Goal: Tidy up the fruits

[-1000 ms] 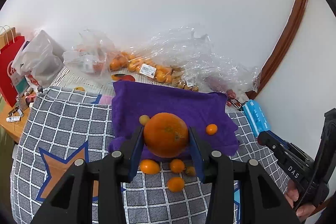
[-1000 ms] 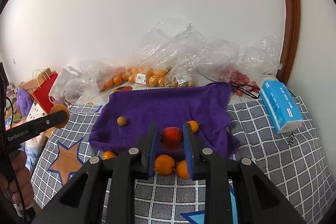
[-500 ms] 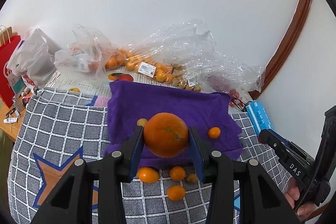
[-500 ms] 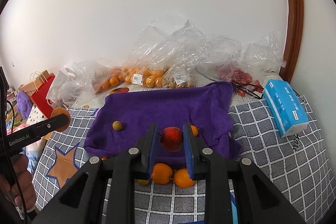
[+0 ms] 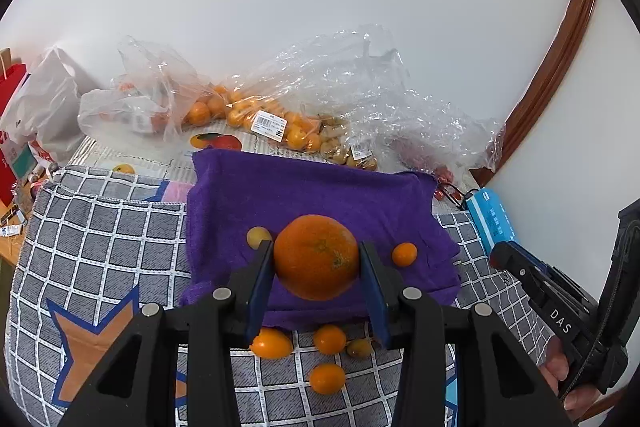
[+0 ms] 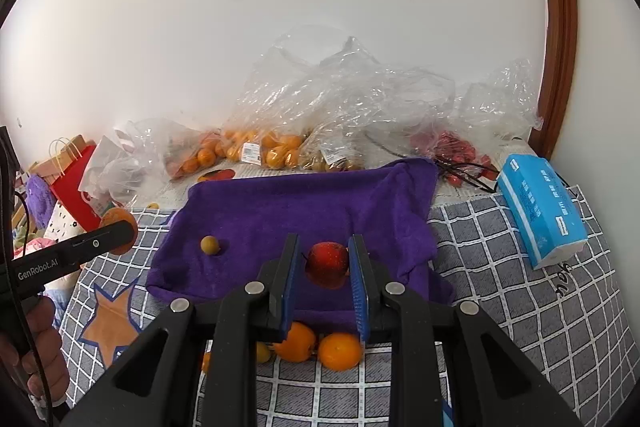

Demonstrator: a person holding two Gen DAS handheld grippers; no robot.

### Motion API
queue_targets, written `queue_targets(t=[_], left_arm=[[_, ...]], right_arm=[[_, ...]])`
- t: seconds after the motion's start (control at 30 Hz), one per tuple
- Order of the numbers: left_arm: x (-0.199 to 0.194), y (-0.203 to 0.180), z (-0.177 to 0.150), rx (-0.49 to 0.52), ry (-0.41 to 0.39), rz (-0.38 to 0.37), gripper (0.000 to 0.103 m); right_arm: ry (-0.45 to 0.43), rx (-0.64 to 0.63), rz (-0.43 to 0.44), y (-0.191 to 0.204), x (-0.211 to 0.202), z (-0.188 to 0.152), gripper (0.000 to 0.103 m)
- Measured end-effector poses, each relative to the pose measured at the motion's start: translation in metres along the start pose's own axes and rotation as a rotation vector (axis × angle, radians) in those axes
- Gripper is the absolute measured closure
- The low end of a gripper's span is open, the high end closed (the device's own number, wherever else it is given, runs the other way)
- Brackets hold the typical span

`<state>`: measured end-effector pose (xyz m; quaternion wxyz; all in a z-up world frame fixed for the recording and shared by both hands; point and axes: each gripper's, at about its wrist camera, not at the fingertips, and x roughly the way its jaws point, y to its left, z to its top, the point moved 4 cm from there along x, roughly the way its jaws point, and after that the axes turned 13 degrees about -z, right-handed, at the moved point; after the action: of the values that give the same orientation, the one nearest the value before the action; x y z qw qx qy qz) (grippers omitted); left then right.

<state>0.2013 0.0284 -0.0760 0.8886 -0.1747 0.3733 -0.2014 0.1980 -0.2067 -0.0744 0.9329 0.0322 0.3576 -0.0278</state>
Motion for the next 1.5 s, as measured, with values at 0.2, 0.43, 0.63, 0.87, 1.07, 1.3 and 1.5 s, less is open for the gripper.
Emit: queue_targets(t=[0.2, 0.43, 0.63, 0.87, 1.07, 1.3, 1.5], left_arm=[[0.010, 0.000, 0.003, 0.006, 0.011, -0.002, 0.063], [0.028, 0.009, 0.006, 0.002, 0.026, -0.002, 0.063], [0.035, 0.033, 0.011, -0.012, 0.014, 0.032, 0.063], [0.041, 0.071, 0.015, -0.078, -0.002, 0.058, 0.063], [0.060, 0.087, 0.018, -0.090, 0.015, 0.074, 0.063], [0.099, 0.092, 0.026, -0.104, 0.059, 0.063, 0.063], [0.127, 0.097, 0.029, -0.112, 0.094, 0.082, 0.063]], right_arm=[[0.008, 0.011, -0.002, -0.003, 0.012, 0.003, 0.079], [0.013, 0.016, -0.008, -0.006, 0.030, 0.008, 0.079], [0.017, 0.017, -0.022, -0.010, 0.050, 0.013, 0.079], [0.049, 0.020, -0.024, -0.014, 0.087, 0.013, 0.079], [0.080, 0.017, -0.029, -0.014, 0.121, 0.011, 0.079], [0.128, 0.021, -0.030, -0.014, 0.159, 0.004, 0.079], [0.160, 0.014, -0.020, -0.011, 0.179, -0.003, 0.079]])
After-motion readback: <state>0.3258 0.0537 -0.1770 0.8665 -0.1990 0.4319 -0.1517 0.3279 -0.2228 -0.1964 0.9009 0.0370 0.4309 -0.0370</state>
